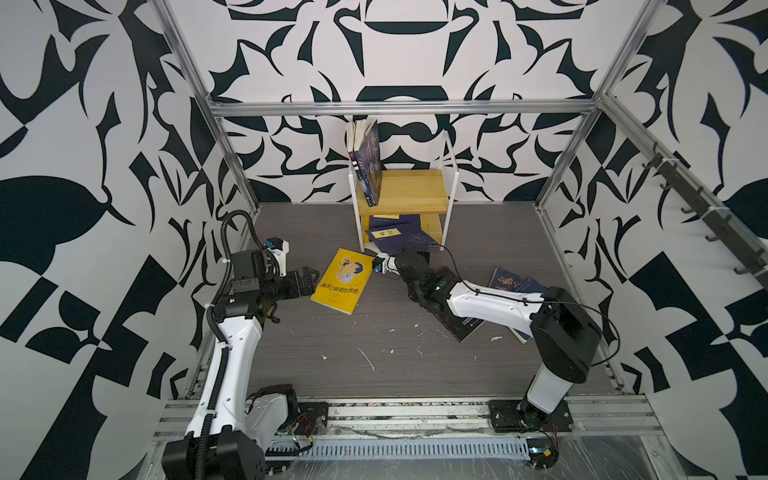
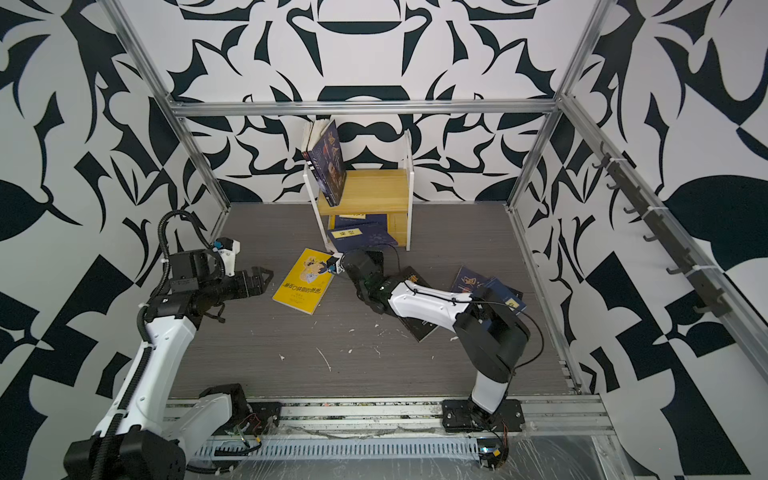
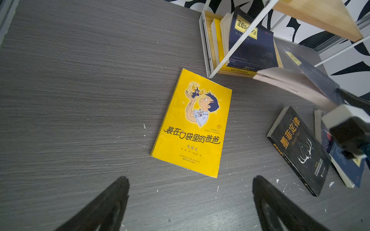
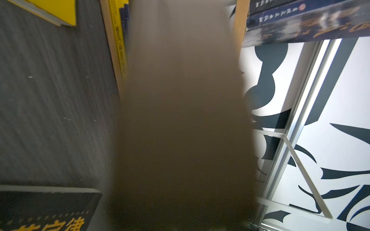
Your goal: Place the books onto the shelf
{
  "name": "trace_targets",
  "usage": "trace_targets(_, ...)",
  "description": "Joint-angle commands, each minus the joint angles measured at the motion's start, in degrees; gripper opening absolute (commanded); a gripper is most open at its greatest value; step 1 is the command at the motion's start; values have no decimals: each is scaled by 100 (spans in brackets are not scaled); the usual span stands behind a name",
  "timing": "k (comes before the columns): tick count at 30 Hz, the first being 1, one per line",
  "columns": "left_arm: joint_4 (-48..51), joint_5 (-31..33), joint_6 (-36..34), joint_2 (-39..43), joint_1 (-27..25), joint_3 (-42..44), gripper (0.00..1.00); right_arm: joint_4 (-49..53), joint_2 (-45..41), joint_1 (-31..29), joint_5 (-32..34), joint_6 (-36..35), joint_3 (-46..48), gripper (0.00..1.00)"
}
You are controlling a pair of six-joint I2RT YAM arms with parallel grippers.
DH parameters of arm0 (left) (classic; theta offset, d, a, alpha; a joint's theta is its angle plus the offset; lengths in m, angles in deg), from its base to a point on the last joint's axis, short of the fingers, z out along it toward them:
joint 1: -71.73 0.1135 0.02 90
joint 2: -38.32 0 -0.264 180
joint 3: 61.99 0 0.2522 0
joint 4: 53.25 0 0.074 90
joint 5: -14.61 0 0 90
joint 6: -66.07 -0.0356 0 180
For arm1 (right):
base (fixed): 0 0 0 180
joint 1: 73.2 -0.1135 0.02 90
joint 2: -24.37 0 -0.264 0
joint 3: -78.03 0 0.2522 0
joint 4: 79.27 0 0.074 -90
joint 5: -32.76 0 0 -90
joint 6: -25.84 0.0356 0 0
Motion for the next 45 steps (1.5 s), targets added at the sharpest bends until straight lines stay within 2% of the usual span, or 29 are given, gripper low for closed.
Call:
trace_targets(1,-72,-85,53,24,-39,0,99,-953,190,113,499,-316,-522,0)
trace_targets(5,-121,-43,22,3,-89,49,99,-1544,747,220,601,-634,-762,0)
trace_targets(12,-118,-57,32,11,-106,52,99,-1430,1815,255,577,-589,-1263,0)
trace_targets(21,-117,-55,76,-23,-123,26,100,983,2232,374,287,673,-2242,0)
trace_targets(27,-156,-66,80,-32,-162,53,99,1559,2546,498,225,879,-2936,0)
trace_targets(34,-142,-48,65,-7,-165,57,99,2438,2859,529,-198,1166,-3644,2)
trace_targets(37,-140,-31,62,9,-164,50,99,2803,2824,533,-496,1395,-3807,11)
trace_targets(39,-167,-35,58,28,-166,97,99,3008,2689,546,-724,1520,-3831,26)
trace_targets(43,-130,-22,68,10,-151,35,99,3376,2176,546,-1328,1566,-3582,61)
trace_targets(45,-172,-22,56,26,-154,76,99,3366,1823,572,-1694,1505,-3305,68)
